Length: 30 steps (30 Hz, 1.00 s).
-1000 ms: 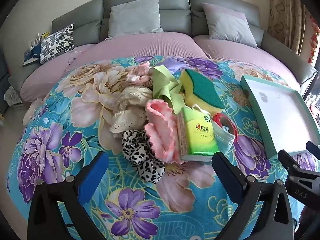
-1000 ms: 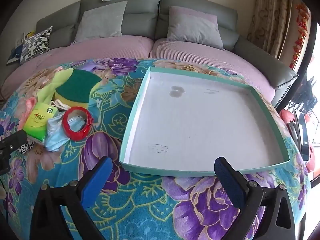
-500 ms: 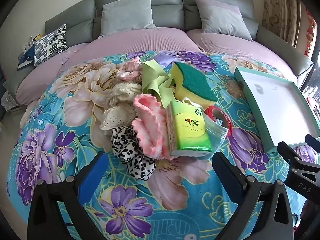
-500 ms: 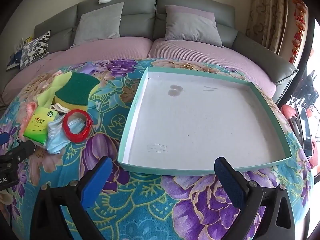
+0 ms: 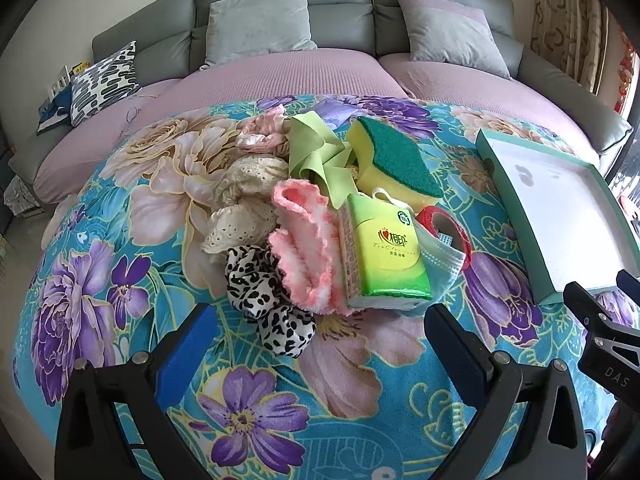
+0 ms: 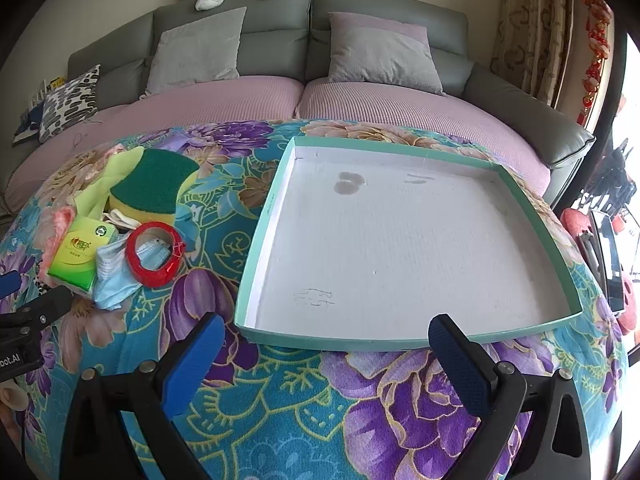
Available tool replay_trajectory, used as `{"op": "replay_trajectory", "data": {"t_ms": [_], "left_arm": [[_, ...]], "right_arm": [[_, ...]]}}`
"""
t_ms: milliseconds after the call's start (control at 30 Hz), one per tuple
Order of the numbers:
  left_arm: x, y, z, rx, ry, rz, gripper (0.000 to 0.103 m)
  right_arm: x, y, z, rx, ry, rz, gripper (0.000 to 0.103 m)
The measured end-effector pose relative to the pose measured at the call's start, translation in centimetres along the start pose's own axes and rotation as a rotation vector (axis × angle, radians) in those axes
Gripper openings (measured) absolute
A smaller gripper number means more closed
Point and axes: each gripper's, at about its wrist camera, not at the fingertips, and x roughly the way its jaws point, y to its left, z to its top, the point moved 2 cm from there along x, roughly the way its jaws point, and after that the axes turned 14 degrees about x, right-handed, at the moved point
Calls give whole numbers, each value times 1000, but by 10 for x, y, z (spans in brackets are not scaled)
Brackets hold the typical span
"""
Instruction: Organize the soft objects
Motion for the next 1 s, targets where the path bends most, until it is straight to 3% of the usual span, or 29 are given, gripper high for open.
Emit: {"op": "replay_trajectory", "data": {"t_ms": [1000], "left_arm": [[1,2,0,-8,4,-2,103]], "right_arm": [[5,-5,2,-12,23,9,103]]}}
